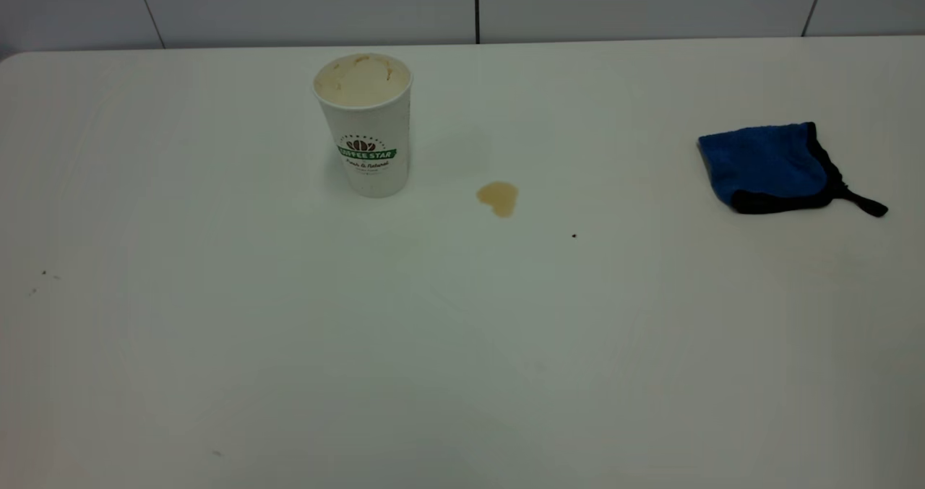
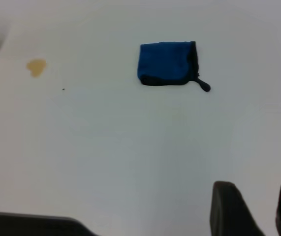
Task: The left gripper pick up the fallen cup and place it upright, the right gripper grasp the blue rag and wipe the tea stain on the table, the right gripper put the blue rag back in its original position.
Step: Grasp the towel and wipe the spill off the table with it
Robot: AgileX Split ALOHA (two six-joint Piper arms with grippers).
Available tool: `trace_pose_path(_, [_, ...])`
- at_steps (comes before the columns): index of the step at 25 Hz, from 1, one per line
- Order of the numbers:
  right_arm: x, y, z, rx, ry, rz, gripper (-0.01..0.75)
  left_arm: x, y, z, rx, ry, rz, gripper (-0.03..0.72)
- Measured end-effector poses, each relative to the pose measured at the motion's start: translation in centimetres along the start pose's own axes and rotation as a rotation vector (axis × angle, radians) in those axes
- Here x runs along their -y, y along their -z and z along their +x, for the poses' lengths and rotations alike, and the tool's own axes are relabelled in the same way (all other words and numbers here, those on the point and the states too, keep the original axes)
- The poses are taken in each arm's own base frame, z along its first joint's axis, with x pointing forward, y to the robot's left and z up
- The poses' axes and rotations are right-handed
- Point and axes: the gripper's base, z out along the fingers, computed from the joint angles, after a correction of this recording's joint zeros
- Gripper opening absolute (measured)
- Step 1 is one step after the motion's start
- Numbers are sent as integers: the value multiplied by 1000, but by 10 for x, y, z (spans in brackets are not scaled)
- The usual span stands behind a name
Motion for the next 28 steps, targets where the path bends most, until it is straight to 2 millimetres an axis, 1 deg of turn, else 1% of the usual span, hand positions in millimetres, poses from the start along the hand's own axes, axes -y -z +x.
trace_pose_path(2, [2,-4,-5,-35,-5,27,385,0,0,0,0,0,0,529])
trace_pose_path(4, [4,-13,-17,-85,0,49,493,0,0,0,0,0,0,529])
trace_pose_path(6, [5,-26,-34,-140,9,59,617,0,0,0,0,0,0,529])
trace_pose_path(8, [4,-38,-56,-161,16,58,694,0,0,0,0,0,0,529])
trace_pose_path(9, [4,-47,-67,-174,18,55,712,0,0,0,0,0,0,529])
trace_pose_path(12, [2,-73,-96,-228,15,43,719,0,0,0,0,0,0,529])
trace_pose_path(15, [1,-105,-119,-310,14,36,708,0,0,0,0,0,0,529])
trace_pose_path(16, [0,-117,-126,-339,16,35,704,0,0,0,0,0,0,529])
trace_pose_path(19, [-2,-157,-136,-417,36,20,698,0,0,0,0,-1,0,529])
trace_pose_path(23, [-9,-212,-133,-481,32,-41,695,0,0,0,0,-1,0,529])
trace_pose_path(25, [-12,-236,-126,-523,23,-72,693,0,0,0,0,-1,0,529])
trace_pose_path(28, [-18,-273,-110,-567,58,-107,684,0,0,0,0,-1,0,529])
